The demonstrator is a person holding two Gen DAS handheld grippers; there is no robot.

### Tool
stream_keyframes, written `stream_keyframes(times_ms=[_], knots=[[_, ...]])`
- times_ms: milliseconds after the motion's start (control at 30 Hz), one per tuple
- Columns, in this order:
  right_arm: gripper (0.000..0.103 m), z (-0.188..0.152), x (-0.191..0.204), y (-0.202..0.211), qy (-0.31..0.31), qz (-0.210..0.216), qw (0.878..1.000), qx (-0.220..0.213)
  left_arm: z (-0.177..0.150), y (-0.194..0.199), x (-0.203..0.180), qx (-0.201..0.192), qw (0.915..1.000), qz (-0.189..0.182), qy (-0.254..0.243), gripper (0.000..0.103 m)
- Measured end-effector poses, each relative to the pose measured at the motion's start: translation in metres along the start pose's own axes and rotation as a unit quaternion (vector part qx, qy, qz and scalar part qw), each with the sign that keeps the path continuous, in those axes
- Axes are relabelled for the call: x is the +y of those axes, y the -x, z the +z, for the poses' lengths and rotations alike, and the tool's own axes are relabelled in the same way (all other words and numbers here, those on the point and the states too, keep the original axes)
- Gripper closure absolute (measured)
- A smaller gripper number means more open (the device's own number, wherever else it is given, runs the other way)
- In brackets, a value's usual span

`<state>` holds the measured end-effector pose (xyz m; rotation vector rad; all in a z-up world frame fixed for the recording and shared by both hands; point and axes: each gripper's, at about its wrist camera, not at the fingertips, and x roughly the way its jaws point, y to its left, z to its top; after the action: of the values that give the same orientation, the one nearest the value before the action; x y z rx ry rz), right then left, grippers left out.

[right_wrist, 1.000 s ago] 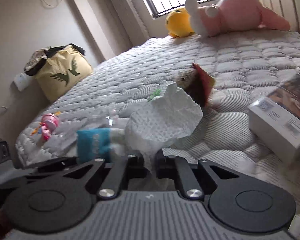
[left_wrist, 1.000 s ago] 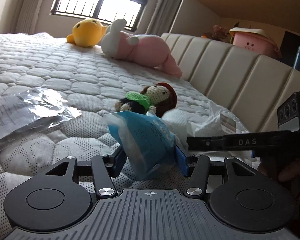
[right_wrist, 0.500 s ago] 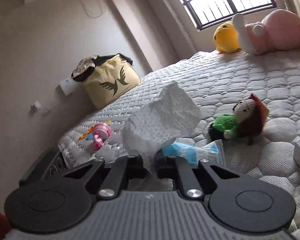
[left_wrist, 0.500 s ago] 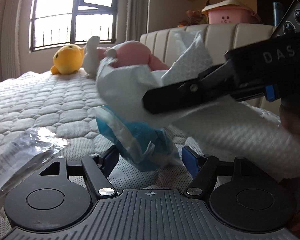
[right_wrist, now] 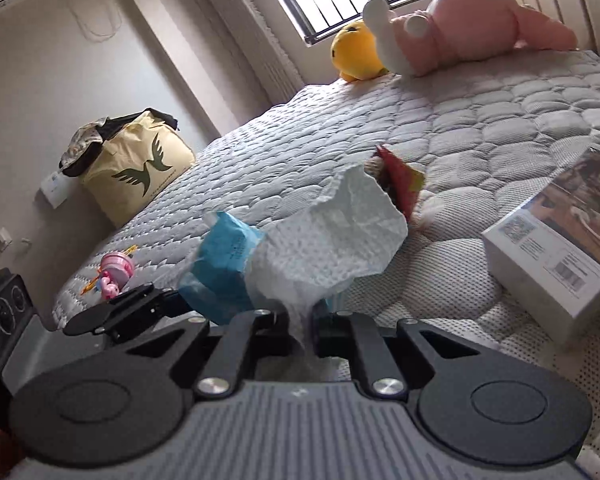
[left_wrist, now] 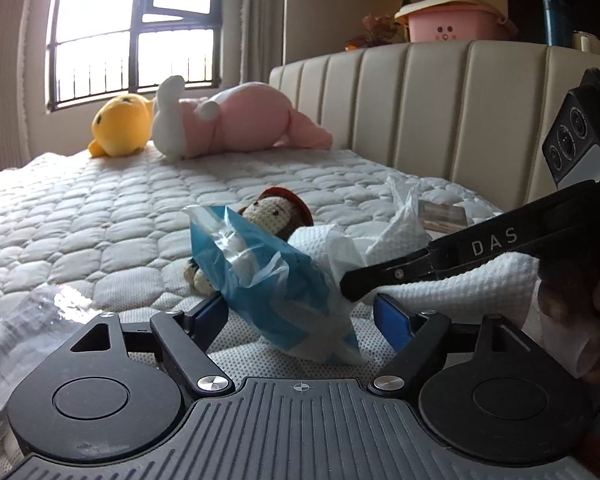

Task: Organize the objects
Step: 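Grasp the blue-and-white packet with the left tool and stand it beside the doll, then close the left tool on the blue-and-white packet and lift it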

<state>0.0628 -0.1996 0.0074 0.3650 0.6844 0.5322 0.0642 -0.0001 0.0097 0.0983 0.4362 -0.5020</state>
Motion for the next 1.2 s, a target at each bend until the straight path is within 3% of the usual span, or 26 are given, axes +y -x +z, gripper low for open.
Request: stream_keyframes(times_ms=[200, 300, 400, 500, 600, 633, 733, 900, 1000, 1100, 1200], knots=[[0.093, -0.004, -0.020, 0.002, -0.007, -0.053, 0.999, 0.000, 0.006, -0.002, -0.004, -0.008, 0.9998, -0.013, -0.011, 0.015], [0.093, -0.002, -0.019, 0.009, -0.005, -0.055, 0.998, -0.013, 0.007, 0.002, -0.006, -0.011, 0.9994, -0.023, -0.021, 0.013], [0.093, 0.005, -0.009, 0.025, 0.000, -0.024, 0.999, -0.048, 0.005, 0.001, -0.006, -0.008, 0.9992, -0.026, -0.029, 0.011], [0.093, 0.013, 0.014, 0.046, 0.018, 0.038, 0.996, -0.082, 0.007, -0.002, -0.009, -0.011, 0.9991, -0.026, -0.032, 0.011], [0.093, 0.017, 0.040, 0.050, 0.054, 0.092, 0.991, -0.076, 0.011, -0.010, -0.016, -0.023, 0.9986, -0.024, -0.042, 0.011], [0.093, 0.018, 0.045, 0.047, 0.065, 0.093, 0.991, -0.070, 0.012, -0.014, -0.020, -0.025, 0.9982, -0.021, -0.050, 0.011], [0.092, 0.019, 0.048, 0.028, 0.086, 0.043, 0.994, -0.046, 0.012, -0.029, -0.030, -0.029, 0.9963, -0.011, -0.080, 0.012], [0.092, 0.019, 0.001, 0.012, 0.025, -0.040, 0.998, -0.036, 0.011, -0.052, -0.038, -0.011, 0.9961, -0.028, -0.083, 0.015], [0.092, 0.017, -0.029, 0.017, -0.020, -0.063, 0.997, -0.041, 0.007, -0.065, -0.041, 0.000, 0.9966, -0.032, -0.076, 0.020], [0.092, 0.015, -0.049, 0.025, -0.047, -0.080, 0.995, -0.049, 0.010, -0.077, -0.038, 0.023, 0.9976, -0.036, -0.056, 0.037], [0.092, 0.014, -0.060, 0.033, -0.062, -0.083, 0.993, -0.060, 0.013, -0.086, -0.028, 0.036, 0.9981, -0.046, -0.019, 0.039]])
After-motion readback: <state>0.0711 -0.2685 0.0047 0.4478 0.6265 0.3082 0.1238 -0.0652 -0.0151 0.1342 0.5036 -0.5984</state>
